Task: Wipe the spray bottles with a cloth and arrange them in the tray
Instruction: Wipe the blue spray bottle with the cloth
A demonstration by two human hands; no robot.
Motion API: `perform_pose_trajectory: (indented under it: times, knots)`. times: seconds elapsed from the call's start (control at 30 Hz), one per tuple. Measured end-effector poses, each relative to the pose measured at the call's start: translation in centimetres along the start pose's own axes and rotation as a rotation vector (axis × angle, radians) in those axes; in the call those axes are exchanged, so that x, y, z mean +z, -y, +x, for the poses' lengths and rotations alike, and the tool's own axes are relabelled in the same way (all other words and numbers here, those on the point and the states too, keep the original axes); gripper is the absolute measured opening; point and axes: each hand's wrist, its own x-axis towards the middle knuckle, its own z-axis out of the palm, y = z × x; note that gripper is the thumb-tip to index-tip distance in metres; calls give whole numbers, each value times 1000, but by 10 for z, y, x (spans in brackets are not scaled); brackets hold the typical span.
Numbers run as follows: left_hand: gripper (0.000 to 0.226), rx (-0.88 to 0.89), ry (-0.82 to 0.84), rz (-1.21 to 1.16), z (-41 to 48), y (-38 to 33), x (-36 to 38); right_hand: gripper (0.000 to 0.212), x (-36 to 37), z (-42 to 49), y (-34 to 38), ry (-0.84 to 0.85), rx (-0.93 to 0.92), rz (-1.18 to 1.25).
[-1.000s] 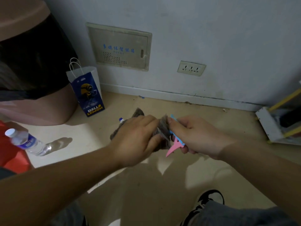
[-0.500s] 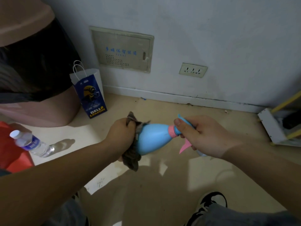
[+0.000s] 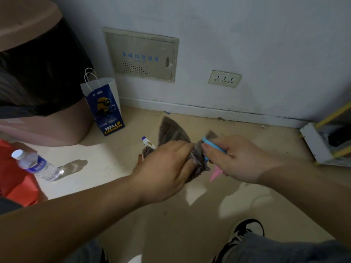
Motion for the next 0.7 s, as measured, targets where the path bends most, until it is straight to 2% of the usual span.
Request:
perform_pose_trajectory:
  times: [0.07,0.2,0.4,0.47,0.57,0.6,0.7]
  knots:
    - [32,2,114,-90,1,16,-8,51,1,0,1,12,-43,-24]
    - [48,-153,225,-157,3,27,-16,40,-8,-1,3,24,-47,-26]
    - [37,-74,143,-68,-1,-2,-4,52,-5,-1,6,78,-80,-68]
    - [38,-103,93,-7,2,2,-3,55,-8,2,7,-46,-48,50]
    - [41,-148,-76,199,7,7,-7,69,-20,4,10,-320,138,238]
    - [44,-136,-124,294,8,9,-8,77,-23,4,11,-308,253,240]
    - [52,-93,-167,459,9,9,-9,89,-16,2,13,10,603,455]
